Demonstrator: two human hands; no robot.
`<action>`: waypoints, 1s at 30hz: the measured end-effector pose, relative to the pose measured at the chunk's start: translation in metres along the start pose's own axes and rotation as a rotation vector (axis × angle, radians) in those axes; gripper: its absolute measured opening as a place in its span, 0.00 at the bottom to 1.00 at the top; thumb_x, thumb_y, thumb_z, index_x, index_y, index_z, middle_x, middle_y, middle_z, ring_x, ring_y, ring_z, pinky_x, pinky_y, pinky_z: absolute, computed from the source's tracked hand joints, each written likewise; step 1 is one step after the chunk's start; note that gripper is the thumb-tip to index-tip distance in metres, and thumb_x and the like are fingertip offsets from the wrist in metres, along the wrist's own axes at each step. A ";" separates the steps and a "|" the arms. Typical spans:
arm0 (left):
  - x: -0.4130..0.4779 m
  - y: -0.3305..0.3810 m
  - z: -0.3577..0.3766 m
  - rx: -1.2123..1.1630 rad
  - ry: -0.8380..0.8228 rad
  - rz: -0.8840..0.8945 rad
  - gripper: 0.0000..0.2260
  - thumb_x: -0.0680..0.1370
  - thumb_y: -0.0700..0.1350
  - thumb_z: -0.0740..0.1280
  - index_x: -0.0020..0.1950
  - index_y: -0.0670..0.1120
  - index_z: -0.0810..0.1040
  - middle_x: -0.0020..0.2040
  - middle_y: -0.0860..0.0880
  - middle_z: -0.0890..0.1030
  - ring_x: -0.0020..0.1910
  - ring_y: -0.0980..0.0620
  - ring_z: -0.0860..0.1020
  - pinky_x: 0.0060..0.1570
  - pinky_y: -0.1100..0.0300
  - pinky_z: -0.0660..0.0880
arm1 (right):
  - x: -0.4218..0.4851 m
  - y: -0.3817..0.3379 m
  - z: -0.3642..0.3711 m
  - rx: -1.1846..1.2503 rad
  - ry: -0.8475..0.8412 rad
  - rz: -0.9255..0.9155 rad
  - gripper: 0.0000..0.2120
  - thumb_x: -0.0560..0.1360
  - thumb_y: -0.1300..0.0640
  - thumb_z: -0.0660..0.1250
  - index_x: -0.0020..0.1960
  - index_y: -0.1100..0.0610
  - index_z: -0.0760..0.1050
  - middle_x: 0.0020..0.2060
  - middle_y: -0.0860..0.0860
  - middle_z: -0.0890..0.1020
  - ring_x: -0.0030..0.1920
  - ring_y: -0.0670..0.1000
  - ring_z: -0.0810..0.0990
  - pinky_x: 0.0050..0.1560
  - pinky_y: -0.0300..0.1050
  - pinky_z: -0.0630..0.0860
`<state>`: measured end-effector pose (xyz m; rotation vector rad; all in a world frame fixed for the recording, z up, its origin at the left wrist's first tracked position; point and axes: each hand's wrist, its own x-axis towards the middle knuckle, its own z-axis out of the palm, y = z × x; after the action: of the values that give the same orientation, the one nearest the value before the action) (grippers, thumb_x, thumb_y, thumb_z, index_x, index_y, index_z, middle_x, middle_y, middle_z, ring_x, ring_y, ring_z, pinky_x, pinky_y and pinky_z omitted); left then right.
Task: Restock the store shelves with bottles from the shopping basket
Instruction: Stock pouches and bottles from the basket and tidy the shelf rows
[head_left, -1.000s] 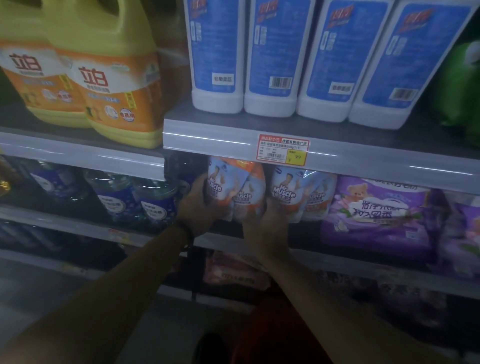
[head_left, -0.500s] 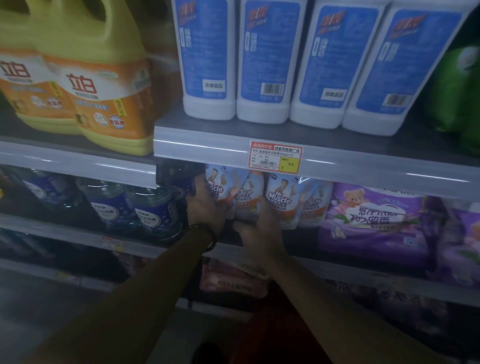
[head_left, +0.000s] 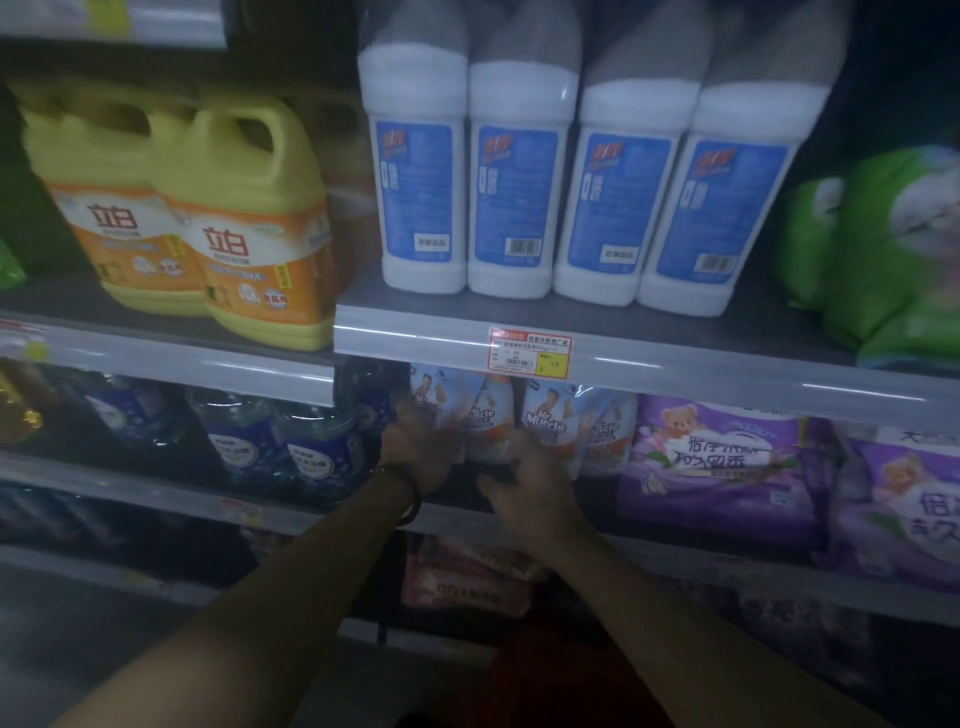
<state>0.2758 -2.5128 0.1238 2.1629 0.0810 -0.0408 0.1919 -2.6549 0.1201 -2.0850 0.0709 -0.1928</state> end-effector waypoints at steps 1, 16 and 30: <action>-0.007 0.005 -0.007 0.065 -0.027 0.021 0.28 0.82 0.50 0.72 0.77 0.41 0.66 0.70 0.39 0.78 0.67 0.37 0.79 0.56 0.49 0.76 | -0.007 -0.009 -0.008 -0.035 -0.001 -0.034 0.22 0.76 0.57 0.72 0.69 0.51 0.79 0.59 0.49 0.84 0.59 0.49 0.84 0.59 0.49 0.83; -0.036 0.145 -0.140 -0.105 0.458 0.699 0.21 0.74 0.48 0.80 0.58 0.49 0.71 0.56 0.50 0.74 0.55 0.47 0.77 0.54 0.50 0.77 | 0.015 -0.145 -0.105 -0.294 0.447 -0.441 0.17 0.80 0.57 0.71 0.67 0.51 0.74 0.59 0.48 0.79 0.58 0.48 0.80 0.57 0.46 0.82; 0.003 0.162 -0.137 -0.459 0.002 0.336 0.23 0.71 0.48 0.84 0.63 0.50 0.82 0.58 0.51 0.88 0.56 0.53 0.87 0.59 0.46 0.85 | 0.013 -0.144 -0.082 -0.507 0.173 -0.325 0.40 0.84 0.49 0.68 0.87 0.50 0.49 0.86 0.49 0.58 0.83 0.52 0.63 0.78 0.46 0.67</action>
<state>0.2902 -2.4898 0.3340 1.6930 -0.2503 0.1593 0.1869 -2.6549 0.2865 -2.5728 -0.1289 -0.6052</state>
